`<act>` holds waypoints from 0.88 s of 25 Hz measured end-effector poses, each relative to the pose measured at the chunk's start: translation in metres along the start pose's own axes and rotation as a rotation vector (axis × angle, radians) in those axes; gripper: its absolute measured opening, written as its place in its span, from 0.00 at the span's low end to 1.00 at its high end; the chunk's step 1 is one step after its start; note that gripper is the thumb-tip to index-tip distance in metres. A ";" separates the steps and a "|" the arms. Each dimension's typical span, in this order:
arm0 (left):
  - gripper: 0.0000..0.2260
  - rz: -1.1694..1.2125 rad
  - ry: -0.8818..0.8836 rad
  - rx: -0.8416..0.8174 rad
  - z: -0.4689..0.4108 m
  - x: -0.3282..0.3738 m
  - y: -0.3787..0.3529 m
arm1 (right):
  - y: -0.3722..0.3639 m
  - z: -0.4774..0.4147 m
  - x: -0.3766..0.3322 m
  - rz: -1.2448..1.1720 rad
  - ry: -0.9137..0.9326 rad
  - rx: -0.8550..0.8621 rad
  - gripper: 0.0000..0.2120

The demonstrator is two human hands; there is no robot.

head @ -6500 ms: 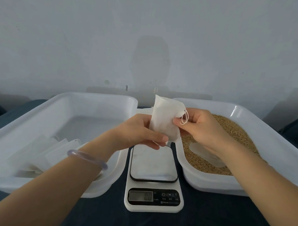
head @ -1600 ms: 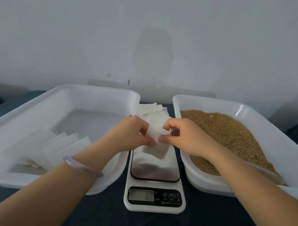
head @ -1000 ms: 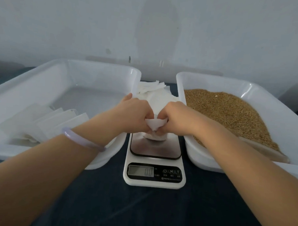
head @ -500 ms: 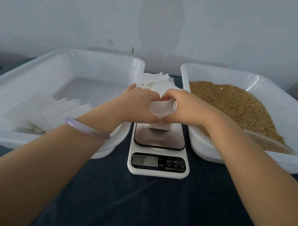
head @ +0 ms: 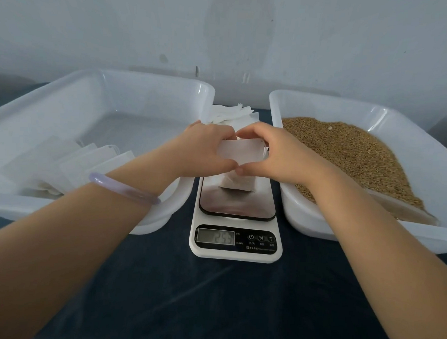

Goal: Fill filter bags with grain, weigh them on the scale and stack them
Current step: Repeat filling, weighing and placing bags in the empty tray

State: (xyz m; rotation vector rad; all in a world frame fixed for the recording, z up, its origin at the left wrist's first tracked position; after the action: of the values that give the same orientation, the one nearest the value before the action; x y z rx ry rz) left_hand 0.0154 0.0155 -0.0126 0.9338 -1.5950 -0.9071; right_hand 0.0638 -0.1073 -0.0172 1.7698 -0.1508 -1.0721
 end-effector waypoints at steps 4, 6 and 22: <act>0.09 0.021 0.011 -0.016 0.000 -0.002 -0.001 | 0.002 0.000 0.000 -0.058 -0.003 0.049 0.32; 0.08 0.029 0.020 -0.016 0.000 -0.004 -0.001 | 0.003 0.001 0.000 -0.077 -0.001 0.064 0.32; 0.05 0.041 0.047 -0.018 0.000 -0.005 -0.002 | 0.002 -0.001 0.004 0.018 0.015 0.072 0.22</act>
State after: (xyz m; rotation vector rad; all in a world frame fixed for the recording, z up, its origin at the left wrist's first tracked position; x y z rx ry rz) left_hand 0.0160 0.0191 -0.0162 0.9006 -1.5580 -0.8639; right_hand 0.0678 -0.1093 -0.0180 1.8375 -0.1979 -1.0513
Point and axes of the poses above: each hand's wrist, its own z-axis away from the middle knuckle, its own y-axis out of the back of the hand, x = y × z, the point moved 5 cm from there along -z, towards the middle knuckle, and after that the axes turned 1 degree about -x, right-handed, at the moved point
